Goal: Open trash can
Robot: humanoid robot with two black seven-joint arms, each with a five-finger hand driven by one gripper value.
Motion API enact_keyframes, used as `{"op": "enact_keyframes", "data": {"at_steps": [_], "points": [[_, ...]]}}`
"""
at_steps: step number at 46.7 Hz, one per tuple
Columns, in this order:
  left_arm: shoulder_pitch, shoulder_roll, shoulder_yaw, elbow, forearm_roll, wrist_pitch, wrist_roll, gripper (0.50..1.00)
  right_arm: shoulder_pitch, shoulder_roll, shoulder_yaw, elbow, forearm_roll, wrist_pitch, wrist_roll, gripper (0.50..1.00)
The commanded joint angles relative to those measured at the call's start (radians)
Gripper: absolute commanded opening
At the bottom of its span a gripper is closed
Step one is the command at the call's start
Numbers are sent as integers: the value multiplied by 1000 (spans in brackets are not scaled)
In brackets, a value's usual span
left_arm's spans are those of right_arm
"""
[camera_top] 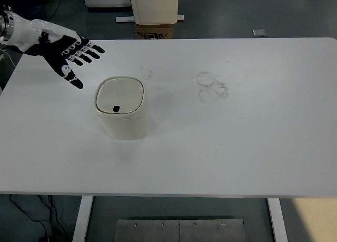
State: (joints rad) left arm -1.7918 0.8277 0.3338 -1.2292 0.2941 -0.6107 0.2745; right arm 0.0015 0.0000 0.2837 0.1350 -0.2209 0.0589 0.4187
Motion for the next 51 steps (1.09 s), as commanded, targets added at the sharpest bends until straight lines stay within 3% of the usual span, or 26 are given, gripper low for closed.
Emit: {"op": "enact_keyframes", "data": {"at_steps": [1, 11, 39, 51], "points": [[-18, -4, 1, -7, 0, 0, 2, 1000, 0, 0, 0, 0, 0, -1, 0, 991], [-15, -18, 10, -44, 66, 0, 35, 1000, 0, 0, 0, 0, 0, -1, 0, 991], [-9, -70, 14, -211, 155, 0, 37, 1000, 0, 0, 0, 0, 0, -1, 0, 991], [17, -73, 14, -228, 161, 0, 38, 1000, 0, 0, 0, 0, 0, -1, 0, 991]]}}
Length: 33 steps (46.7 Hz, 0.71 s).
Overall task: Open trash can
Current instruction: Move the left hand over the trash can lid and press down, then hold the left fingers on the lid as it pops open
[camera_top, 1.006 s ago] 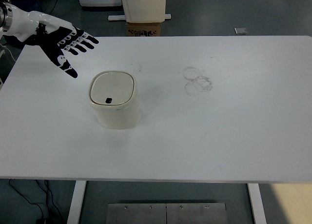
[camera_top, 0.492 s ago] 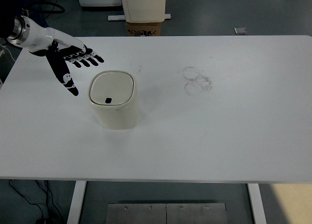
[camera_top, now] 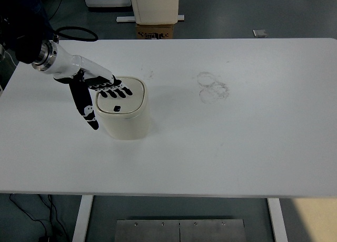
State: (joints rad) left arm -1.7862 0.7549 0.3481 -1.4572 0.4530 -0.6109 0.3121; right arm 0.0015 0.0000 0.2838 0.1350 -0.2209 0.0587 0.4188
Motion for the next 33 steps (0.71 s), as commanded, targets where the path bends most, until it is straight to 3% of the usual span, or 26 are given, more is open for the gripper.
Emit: {"op": "enact_keyframes", "data": {"at_steps": [1, 33], "points": [[16, -2, 0, 0, 3, 0, 1, 1000, 0, 0, 0, 0, 0, 1, 0, 991], [56, -12, 0, -6, 41, 0, 15, 1000, 0, 0, 0, 0, 0, 1, 0, 991]]}}
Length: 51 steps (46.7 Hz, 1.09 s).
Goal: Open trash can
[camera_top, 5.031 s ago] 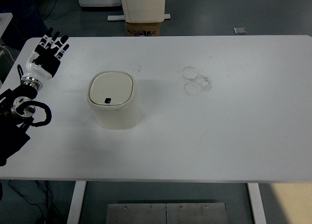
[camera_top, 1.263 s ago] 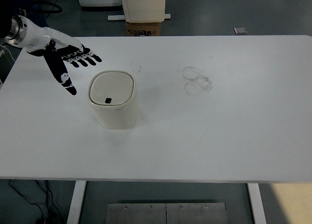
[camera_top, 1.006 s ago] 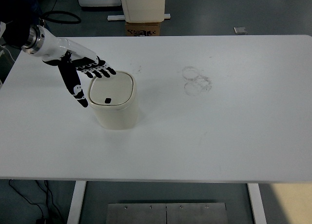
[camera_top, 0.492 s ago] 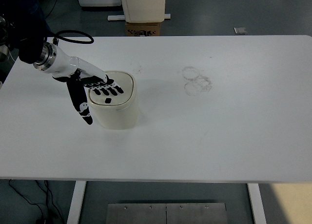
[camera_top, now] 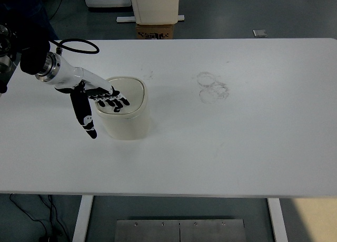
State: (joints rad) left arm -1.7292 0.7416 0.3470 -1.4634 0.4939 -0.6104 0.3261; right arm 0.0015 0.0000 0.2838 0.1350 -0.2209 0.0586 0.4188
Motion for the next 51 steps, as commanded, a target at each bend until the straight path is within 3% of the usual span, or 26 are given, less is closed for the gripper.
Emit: {"op": "enact_keyframes", "data": {"at_steps": [1, 9, 24, 41, 51], "points": [[-6, 4, 0, 1, 0, -1, 1, 1000, 0, 0, 0, 0, 0, 1, 0, 991], [-75, 12, -51, 21, -15, -1, 1, 1000, 0, 0, 0, 0, 0, 0, 0, 991], [-56, 45, -218, 84, -25, -1, -2, 1000, 0, 0, 0, 0, 0, 1, 0, 991], [68, 53, -433, 385, -288, -1, -15, 1000, 0, 0, 0, 0, 0, 1, 0, 991], [134, 35, -451, 558, -310, 23, -50, 1000, 0, 0, 0, 0, 0, 0, 0, 991]]}}
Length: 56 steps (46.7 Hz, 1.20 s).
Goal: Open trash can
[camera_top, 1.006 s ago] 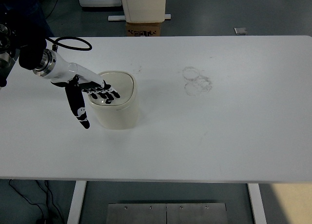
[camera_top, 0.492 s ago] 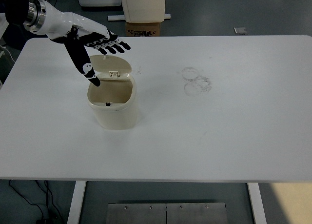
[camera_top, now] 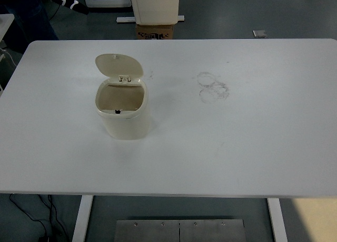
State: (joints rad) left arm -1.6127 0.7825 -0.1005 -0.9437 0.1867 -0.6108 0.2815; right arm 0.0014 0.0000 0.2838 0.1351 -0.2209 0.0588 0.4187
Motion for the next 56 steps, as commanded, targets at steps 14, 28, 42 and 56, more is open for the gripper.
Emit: {"op": "enact_keyframes", "data": {"at_steps": [14, 28, 42, 56], "points": [[207, -26, -105, 215, -277, 123, -74, 1000, 0, 0, 0, 0, 0, 0, 0, 991], [468, -158, -347, 379, -346, 115, -111, 1000, 0, 0, 0, 0, 0, 1, 0, 991], [608, -316, -429, 500, -348, 118, -241, 1000, 0, 0, 0, 0, 0, 0, 0, 991], [608, -443, -446, 680, -355, 135, -341, 1000, -1, 0, -2, 11, -1, 15, -1, 991]]}}
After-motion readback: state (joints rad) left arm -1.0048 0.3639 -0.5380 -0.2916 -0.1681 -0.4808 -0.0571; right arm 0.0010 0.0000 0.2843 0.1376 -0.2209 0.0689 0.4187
